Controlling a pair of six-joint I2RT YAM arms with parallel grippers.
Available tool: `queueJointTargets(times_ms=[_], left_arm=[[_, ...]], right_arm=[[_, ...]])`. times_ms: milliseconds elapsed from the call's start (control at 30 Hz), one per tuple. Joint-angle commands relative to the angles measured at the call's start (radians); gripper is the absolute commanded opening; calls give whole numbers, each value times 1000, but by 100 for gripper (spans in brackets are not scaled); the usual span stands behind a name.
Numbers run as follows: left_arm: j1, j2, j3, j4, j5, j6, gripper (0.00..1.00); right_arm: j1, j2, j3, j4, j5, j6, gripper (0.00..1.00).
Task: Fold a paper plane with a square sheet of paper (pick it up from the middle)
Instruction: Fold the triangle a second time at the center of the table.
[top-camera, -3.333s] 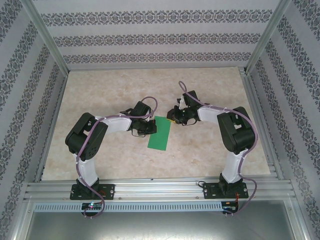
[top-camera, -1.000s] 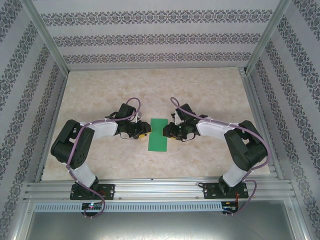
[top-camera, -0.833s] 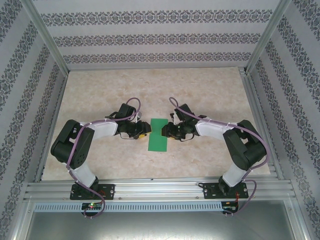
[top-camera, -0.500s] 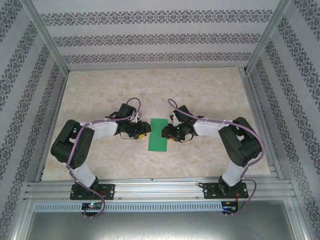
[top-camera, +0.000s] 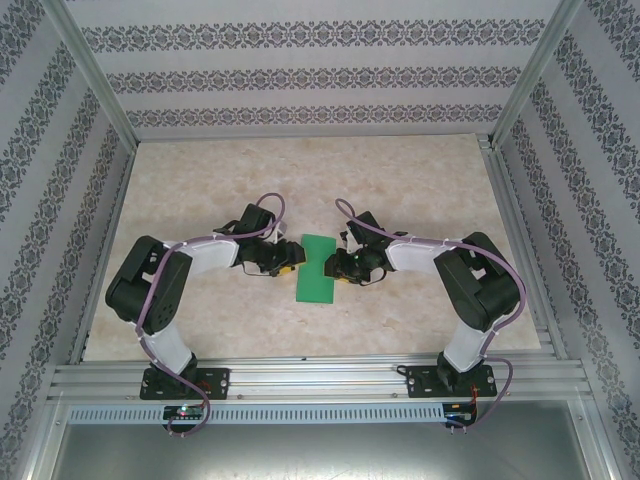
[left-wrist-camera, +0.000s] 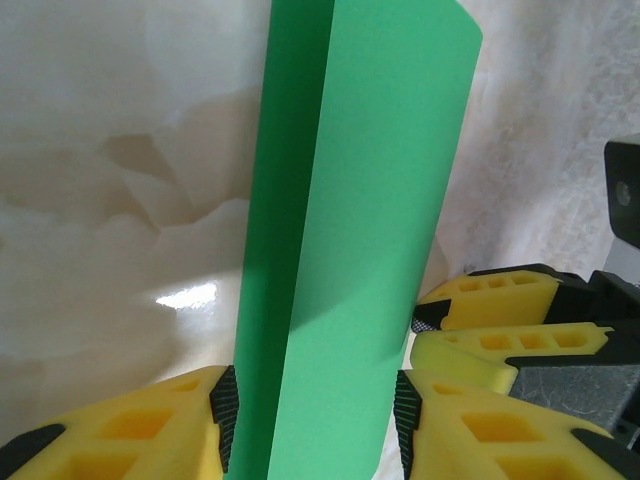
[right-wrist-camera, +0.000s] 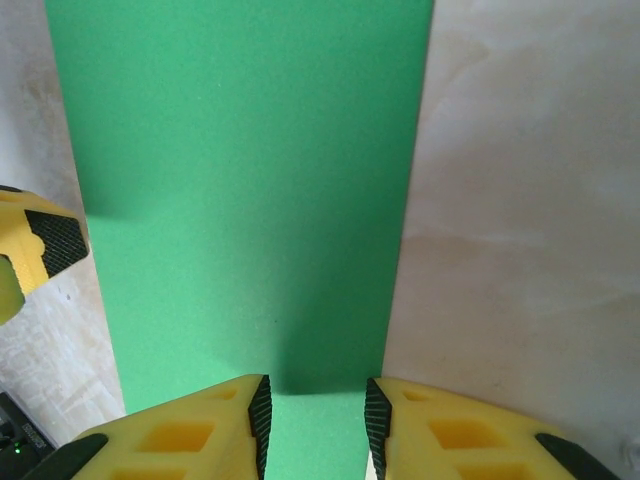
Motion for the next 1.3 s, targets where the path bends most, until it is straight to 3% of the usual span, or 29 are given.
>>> queueJointTargets(times_ms=[0,1267], left_arm=[[-15,25,32,-37,14,26,49],[-37,55,33,70,71,-41,46]], right_arm=[[2,60,-31,-22,48,-22,35],[2,91,-23,-16,50,-20,34]])
